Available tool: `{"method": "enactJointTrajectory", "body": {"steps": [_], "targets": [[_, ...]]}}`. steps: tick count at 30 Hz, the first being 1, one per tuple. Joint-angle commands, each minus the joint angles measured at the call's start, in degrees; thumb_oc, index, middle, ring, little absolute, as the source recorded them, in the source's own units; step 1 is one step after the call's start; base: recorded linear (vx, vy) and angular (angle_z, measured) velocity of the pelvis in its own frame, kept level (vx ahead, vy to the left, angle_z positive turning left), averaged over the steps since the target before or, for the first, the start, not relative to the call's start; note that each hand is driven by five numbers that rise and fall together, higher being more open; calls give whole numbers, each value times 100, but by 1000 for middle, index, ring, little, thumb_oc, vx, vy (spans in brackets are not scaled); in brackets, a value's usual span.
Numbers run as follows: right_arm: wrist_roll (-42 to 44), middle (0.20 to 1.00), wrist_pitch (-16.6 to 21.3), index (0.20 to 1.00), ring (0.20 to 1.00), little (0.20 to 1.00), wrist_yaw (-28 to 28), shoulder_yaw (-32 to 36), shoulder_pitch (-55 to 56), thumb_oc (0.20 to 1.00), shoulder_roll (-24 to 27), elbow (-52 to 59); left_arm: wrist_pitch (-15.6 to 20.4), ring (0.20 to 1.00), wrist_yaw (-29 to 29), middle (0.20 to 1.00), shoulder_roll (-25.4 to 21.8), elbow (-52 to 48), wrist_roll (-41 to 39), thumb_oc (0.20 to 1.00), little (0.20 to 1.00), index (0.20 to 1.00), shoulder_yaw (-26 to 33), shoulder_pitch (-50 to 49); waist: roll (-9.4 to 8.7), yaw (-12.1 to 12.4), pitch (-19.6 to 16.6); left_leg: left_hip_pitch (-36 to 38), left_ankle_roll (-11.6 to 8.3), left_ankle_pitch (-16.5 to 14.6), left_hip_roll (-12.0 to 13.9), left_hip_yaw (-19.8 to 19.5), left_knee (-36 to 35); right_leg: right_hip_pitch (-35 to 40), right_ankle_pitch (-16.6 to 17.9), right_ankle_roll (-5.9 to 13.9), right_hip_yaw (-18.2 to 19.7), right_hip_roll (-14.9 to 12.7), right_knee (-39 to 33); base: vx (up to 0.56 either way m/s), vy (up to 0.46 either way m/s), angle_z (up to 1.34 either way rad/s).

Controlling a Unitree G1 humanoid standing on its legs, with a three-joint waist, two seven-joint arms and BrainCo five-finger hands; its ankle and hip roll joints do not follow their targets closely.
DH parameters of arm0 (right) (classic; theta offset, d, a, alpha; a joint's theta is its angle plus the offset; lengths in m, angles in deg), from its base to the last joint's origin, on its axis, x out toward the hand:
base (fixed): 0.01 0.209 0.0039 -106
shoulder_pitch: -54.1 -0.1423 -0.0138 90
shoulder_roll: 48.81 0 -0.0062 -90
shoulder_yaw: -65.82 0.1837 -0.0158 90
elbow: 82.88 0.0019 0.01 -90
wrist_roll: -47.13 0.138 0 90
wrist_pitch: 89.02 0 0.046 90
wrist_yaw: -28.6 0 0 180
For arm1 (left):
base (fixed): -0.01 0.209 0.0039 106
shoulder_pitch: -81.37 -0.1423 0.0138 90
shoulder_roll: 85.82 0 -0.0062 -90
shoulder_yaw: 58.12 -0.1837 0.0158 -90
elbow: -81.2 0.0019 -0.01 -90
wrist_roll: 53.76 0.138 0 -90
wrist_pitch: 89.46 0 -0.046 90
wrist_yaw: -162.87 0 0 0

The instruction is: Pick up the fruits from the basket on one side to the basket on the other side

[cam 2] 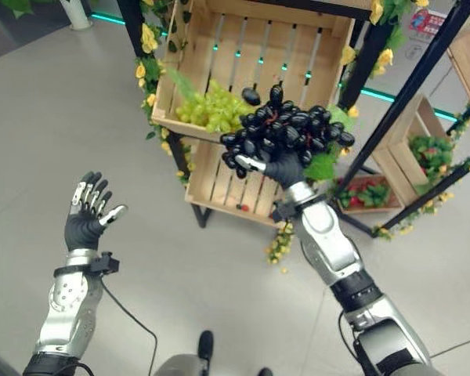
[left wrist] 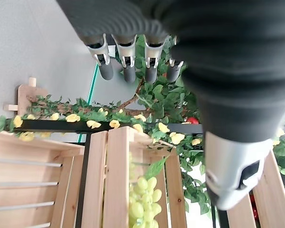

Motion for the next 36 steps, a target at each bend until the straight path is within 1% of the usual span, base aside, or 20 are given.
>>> {"method": "enactJointTrajectory", "body": {"steps": [1, 3, 5, 7, 8, 9, 12, 13, 18, 20, 22, 23, 24, 25, 27, 32, 36], "targets": [[-168, 200, 289, 200, 200, 200, 195, 133, -607, 200, 49, 82, 161, 1000, -12, 1000, -351, -7, 84, 1000, 1000, 1000, -52, 114, -145, -7, -69, 197, -105, -544, 50, 82, 162, -268, 148, 169, -184, 60, 74, -5, 16, 12], [-287, 200, 312, 200, 200, 200, 261, 165, -692, 200, 167, -30, 162, 1000, -53, 1000, -372, 25, 70, 1000, 1000, 1000, -98, 141, -178, 44, -47, 126, -125, -538, 32, 73, 191, -273, 203, 188, -269, 42, 3, -18, 13, 18], [-355, 200, 337, 200, 200, 200, 396, 294, -767, 200, 372, -126, 158, 1000, -117, 1000, -427, 74, 53, 1000, 1000, 1000, -214, 268, -207, 76, 23, -91, -203, -580, 19, 92, 413, -242, 247, 206, -451, -18, -93, -25, 8, 25], [-443, 200, 341, 200, 200, 200, 532, 332, -951, 200, 536, -362, 175, 1000, -204, 1000, -439, 85, 5, 1000, 1000, 1000, -299, 299, -186, 81, 27, -236, -229, -647, 11, 93, 586, -214, 291, 234, -619, -65, -176, 16, 52, 71], [-443, 200, 331, 200, 200, 200, 606, 320, -1087, 200, 508, -582, 188, 1000, -199, 1000, -456, 98, 16, 1000, 1000, 1000, -324, 286, -172, 111, 43, -291, -236, -678, -18, 48, 683, -195, 306, 254, -615, -87, -184, 72, 117, 84], [-490, 200, 314, 200, 200, 200, 647, 262, -1320, 200, 591, -765, 211, 1000, -219, 1000, -513, 94, 12, 1000, 1000, 1000, -319, 230, -165, 148, 49, -323, -210, -740, -53, -25, 756, -201, 299, 268, -562, -107, -146, 69, 134, 44], [-469, 200, 277, 200, 200, 200, 832, 141, -1958, 200, 615, -1293, 257, 1000, -295, 1000, -743, -20, 15, 1000, 1000, 1000, -302, 105, -142, 249, 55, -315, -114, -801, -96, 41, 690, -278, 271, 301, -467, -162, -26, 76, 131, -2], [-451, 200, 267, 200, 200, 200, 869, 107, -2165, 200, 641, -1441, 264, 1000, -311, 1000, -802, -53, -20, 1000, 1000, 1000, -266, 89, -146, 269, 54, -351, -87, -770, -117, 52, 652, -338, 285, 306, -441, -186, -2, 66, 89, -16], [-139, 200, 207, 200, 200, 200, 1146, -105, -3398, 200, 443, -2352, 286, 1000, -269, 1000, -1036, -153, -188, 1000, 1000, 1000, -177, 7, -236, 408, 247, -586, -60, -837, -176, 140, 739, -636, 275, 293, -317, -198, 92, -9, 38, -11], [-147, 200, 163, 200, 200, 200, 1200, -259, -3919, 200, 485, -2837, 305, 1000, -264, 1000, -1162, -162, -214, 1000, 1000, 1000, -135, 16, -268, 466, 372, -784, -44, -847, -174, 127, 822, -870, 257, 277, -295, -206, 231, -81, -1, -12], [-107, 200, 143, 200, 200, 200, 1315, -293, -4294, 200, 489, -3161, 340, 1000, -186, 1000, -1240, -91, -200, 1000, 1000, 1000, -108, 40, -286, 505, 523, -938, -32, -825, -164, 80, 872, -1070, 251, 272, -305, -216, 376, -69, -10, -3], [-117, 200, 132, 200, 200, 200, 1308, -372, -4407, 200, 572, -3264, 350, 1000, -198, 1000, -1266, -62, -208, 1000, 1000, 1000, -84, 43, -293, 501, 575, -1016, -34, -821, -163, 55, 908, -1144, 243, 270, -315, -225, 427, -41, -13, -2], [-117, 200, 132, 200, 200, 200, 1308, -373, -4408, 200, 572, -3265, 350, 1000, -198, 1000, -1266, -62, -208, 1000, 1000, 1000, -83, 43, -292, 500, 574, -1018, -34, -821, -163, 55, 910, -1146, 242, 269, -315, -225, 428, -32, -19, 4], [-159, 200, 106, 200, 200, 200, 1335, -505, -4682, 200, 730, -3521, 377, 1000, -198, 1000, -1330, 50, -163, 1000, 1000, 1000, -85, 24, -300, 516, 671, -1140, -45, -802, -166, -6, 970, -1260, 255, 268, -326, -226, 471, -43, -22, 7], [-99, 200, 108, 200, 200, 200, 1380, -572, -4931, 200, 833, -3762, 377, 1000, -212, 1000, -1368, 178, -167, 1000, 1000, 1000, -113, 21, -330, 538, 737, -1256, -64, -769, -158, -42, 1015, -1355, 289, 270, -351, -221, 481, -42, -20, 14], [171, 200, 193, 200, 200, 200, 1521, -520, -5353, 200, 677, -4378, 343, 1000, -193, 1000, -1439, 463, -150, 1000, 1000, 1000, -183, -73, -380, 645, 844, -1294, -75, -615, -105, -40, 807, -1466, 396, 306, -396, -181, 390, -50, -6, 1], [334, 200, 197, 200, 200, 200, 1621, -522, -5530, 200, 655, -4608, 345, 1000, -142, 1000, -1458, 441, -168, 1000, 1000, 1000, -156, -39, -420, 651, 902, -1315, -82, -489, -87, -63, 619, -1556, 459, 304, -384, -156, 336, -37, -7, 0]]}}
